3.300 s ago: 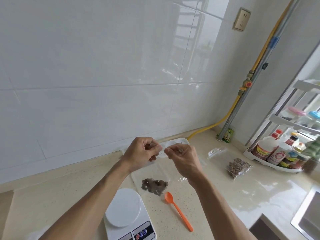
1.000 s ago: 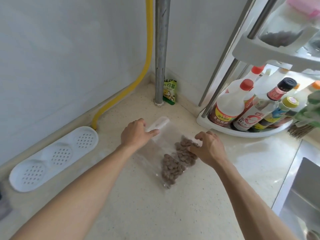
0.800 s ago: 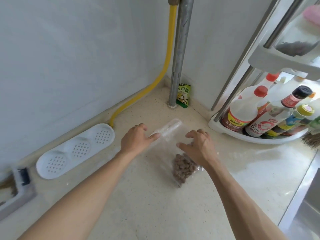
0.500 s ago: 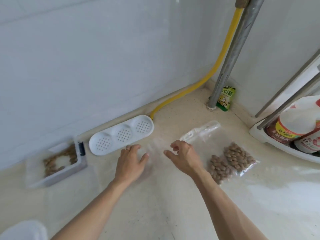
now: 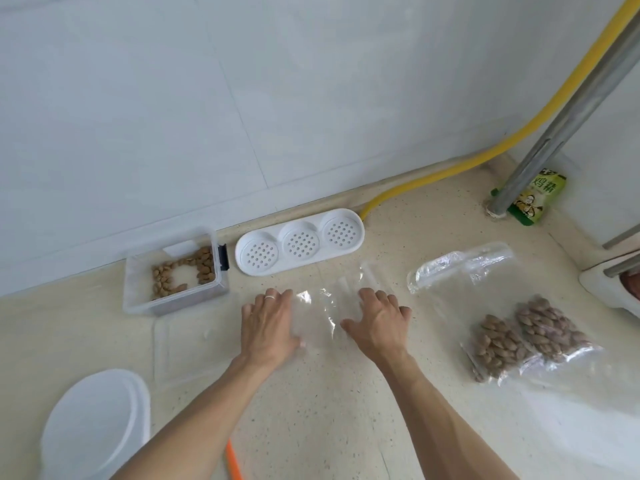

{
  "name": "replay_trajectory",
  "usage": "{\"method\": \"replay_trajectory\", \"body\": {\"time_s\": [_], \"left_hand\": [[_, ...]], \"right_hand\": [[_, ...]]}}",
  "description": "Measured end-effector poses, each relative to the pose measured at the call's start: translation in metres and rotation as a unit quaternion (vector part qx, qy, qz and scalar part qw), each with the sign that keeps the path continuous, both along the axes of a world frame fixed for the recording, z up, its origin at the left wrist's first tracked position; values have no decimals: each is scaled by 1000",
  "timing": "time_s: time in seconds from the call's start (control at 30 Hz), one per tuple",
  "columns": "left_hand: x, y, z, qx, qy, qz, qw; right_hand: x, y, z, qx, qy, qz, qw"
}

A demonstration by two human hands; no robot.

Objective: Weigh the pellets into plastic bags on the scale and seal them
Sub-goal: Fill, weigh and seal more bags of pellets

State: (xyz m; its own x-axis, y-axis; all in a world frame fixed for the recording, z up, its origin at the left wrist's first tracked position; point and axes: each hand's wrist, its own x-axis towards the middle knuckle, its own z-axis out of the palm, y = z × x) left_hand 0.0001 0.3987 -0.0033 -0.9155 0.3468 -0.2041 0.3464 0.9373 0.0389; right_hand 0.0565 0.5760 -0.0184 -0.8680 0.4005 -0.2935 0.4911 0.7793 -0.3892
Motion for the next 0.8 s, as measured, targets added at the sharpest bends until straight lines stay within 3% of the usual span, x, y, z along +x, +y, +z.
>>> {"method": "replay_trajectory", "body": {"time_s": [0.13, 0.27, 0.4, 0.53, 0.67, 0.8], "left_hand": [[-7, 0, 5, 114, 15, -24, 993], [-17, -5, 29, 232, -134, -39, 963], [-22, -21, 59, 291, -195, -35, 936], [-24, -57, 82, 326, -208, -24, 922], [-28, -122, 91, 322, -193, -29, 926], [-32, -205, 91, 326, -202, -27, 923]], "right_hand": [[6, 6, 3, -41, 26, -30, 998], [9, 8, 14, -79, 101, -100, 987], [8, -3, 40, -254, 137, -164, 943], [12, -31, 67, -343, 171, -169, 908], [21, -85, 90, -460, 211, -192, 841], [30, -157, 93, -435, 206, -179, 858]]}}
